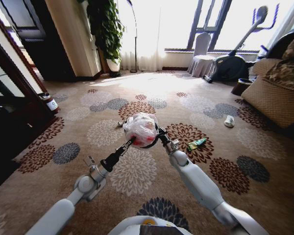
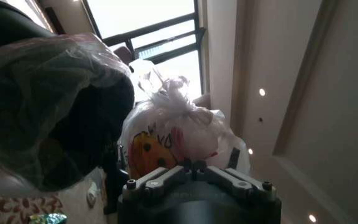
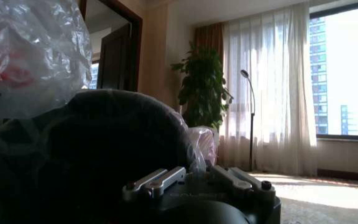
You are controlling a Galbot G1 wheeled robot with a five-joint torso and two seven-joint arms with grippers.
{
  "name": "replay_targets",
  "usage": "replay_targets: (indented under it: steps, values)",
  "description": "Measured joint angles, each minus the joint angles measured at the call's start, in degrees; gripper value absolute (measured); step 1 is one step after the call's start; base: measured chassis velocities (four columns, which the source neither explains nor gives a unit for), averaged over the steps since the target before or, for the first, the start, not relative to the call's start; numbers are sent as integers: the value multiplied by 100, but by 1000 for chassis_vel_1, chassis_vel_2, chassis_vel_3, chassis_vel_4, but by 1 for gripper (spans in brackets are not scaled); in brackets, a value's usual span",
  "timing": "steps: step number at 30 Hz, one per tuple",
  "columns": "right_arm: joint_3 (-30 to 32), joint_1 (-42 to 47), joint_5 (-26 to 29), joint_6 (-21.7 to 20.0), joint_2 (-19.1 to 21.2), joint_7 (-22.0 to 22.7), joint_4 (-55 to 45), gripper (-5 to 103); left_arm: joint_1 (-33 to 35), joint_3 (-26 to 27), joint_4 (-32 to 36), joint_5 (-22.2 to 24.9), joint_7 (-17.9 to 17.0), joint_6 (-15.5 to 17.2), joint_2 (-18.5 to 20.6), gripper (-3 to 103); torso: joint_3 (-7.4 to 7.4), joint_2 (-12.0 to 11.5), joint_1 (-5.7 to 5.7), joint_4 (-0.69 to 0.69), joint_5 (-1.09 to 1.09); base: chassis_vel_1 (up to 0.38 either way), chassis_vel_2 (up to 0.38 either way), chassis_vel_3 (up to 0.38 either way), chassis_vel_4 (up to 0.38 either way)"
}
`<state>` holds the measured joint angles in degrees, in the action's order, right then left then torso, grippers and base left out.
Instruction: Pick up the trash from the ground and place it into the trash bin.
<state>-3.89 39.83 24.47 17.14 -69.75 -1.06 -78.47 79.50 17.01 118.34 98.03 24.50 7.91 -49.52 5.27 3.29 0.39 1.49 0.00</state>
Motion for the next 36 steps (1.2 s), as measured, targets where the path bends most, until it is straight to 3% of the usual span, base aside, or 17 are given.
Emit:
replay_targets:
  steps: [4, 8, 11, 12, 18, 23, 30, 33, 34, 36]
  values:
    - [5, -63, 7, 55, 22, 2, 41, 0, -4, -90, 20, 75, -322, 0, -196, 0, 0, 0, 0, 0, -1, 0, 0, 0, 0]
    - [4, -63, 9, 57, 25, 2, 40, 0, -23, -100, 13, 92, -378, 0, -216, 0, 0, 0, 0, 0, 0, 0, 0, 0, 0]
    - [0, 17, 76, 102, 48, 6, -7, 0, -493, -308, -236, 258, -1514, 62, -649, 0, -1, 0, 0, -1, 5, 0, 0, 0, 0]
    - [-6, 57, 73, 140, 29, 2, 17, 0, -613, -394, -320, 256, -1684, 49, -816, 0, 0, 0, 0, -2, -5, 0, 0, 0, 0]
    - [-27, 154, 46, 264, -81, 4, 44, 0, -790, -556, -536, 99, -1909, -63, -1243, 0, 0, 0, 0, -2, -2, 0, 0, 0, 0]
    - [-76, 213, -24, 338, -71, 2, 14, 0, -921, -638, -724, -147, -2031, -194, -1383, 0, 0, 0, 0, 1, 0, 0, 0, 0, 0]
    - [-94, 319, -564, 343, 51, 1, -269, 0, -1171, -660, -827, -472, -2422, -435, -1526, 0, -1, 0, 0, 0, 0, 0, 0, 0, 0]
    - [-87, 346, -803, 300, 55, 6, -381, 0, -1442, -952, -834, -879, -3018, -750, -1655, 0, 0, 0, 0, -2, 0, 0, 0, 0, 0]
    - [-87, 346, -803, 300, 55, 6, -381, 0, -1442, -952, -834, -879, -3018, -750, -1655, 0, 0, 0, 0, -2, 0, 0, 0, 0, 0]
    - [-84, 386, -979, 303, 59, 9, -465, 0, -1627, -1273, -861, -1460, -3455, -1047, -1726, 0, -1, 0, 0, -2, 0, 0, 0, 0, 0]
